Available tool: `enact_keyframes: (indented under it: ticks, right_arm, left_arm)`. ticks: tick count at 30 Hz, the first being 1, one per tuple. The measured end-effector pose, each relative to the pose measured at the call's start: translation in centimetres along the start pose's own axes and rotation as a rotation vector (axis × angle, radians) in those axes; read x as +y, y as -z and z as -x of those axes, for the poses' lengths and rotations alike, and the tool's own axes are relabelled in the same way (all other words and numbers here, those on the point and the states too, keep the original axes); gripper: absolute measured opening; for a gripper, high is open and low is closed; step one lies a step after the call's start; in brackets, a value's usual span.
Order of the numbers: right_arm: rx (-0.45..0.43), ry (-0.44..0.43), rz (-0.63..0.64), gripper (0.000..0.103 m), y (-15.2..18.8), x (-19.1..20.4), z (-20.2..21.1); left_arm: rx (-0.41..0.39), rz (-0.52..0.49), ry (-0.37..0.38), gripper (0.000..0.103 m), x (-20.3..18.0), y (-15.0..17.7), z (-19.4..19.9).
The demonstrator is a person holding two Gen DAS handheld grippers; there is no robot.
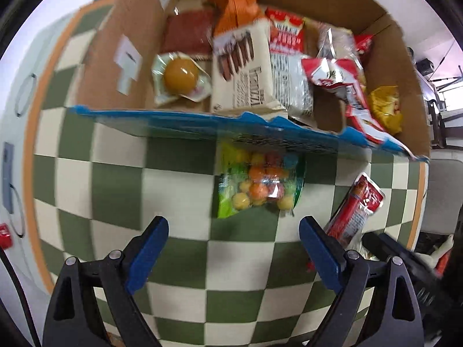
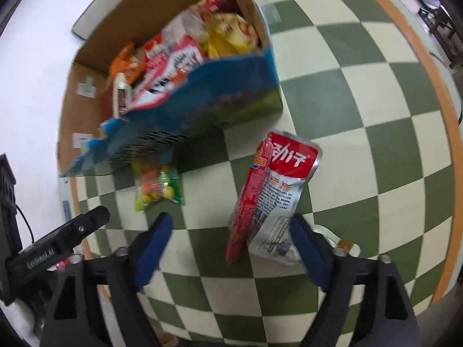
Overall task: Organize snacks
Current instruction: 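Move both grippers back toward the remaining snacks, then grasp the fruit candy bag with the left gripper while the right grasps the clear sauce packet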
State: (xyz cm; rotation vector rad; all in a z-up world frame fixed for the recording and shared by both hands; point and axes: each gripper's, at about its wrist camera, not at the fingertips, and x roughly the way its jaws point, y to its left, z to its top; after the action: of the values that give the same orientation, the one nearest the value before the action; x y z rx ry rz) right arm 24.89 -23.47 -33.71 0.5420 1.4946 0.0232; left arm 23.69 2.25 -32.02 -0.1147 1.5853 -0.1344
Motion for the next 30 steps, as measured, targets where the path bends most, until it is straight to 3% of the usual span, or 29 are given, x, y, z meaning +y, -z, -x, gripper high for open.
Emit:
enact_keyframes:
  ticks: [5,11,17,19,20,22,24,30]
  right_arm:
    - [0.007,0.018,-0.032,0.080,0.4,-0.8,-1.5]
    - [-0.008,0.058,-0.100,0.080,0.3,-3.3,-0.9]
    - [0.010,0.068,-0.141,0.080,-0.6,-5.2,-1.3]
    - [0.043,0.050,-0.086,0.080,-0.4,-4.9,-1.5]
    - [0.065,0.046,-0.039,0.080,-0.3,-4.5,-1.6]
    - [0.104,0.094,0.075,0.080,0.3,-3.8,-1.8]
    - [0.138,0.164,0.206,0.080,0.9,-3.1,-2.0]
    - [0.212,0.273,0.542,0.082,2.4,-0.6,-4.0]
  left_arm:
    - [0.037,-0.005,0.002,0.093,-1.5,-1.4,-2.9]
    - [0.078,-0.042,-0.082,0.093,-3.2,-2.1,-6.2]
    - [0.086,-0.069,-0.097,0.093,-4.5,-2.2,-7.7]
    - [0.075,-0.076,-0.099,0.092,-4.7,-2.2,-7.8]
    - [0.069,-0.080,-0.087,0.082,-4.8,-2.1,-7.8]
    - [0.057,-0.094,-0.085,0.078,-5.3,-1.9,-7.6]
    - [0.042,-0.112,-0.084,0.066,-5.7,-1.6,-7.5]
    - [0.059,-0.129,-0.084,0.064,-6.1,1.5,-7.4]
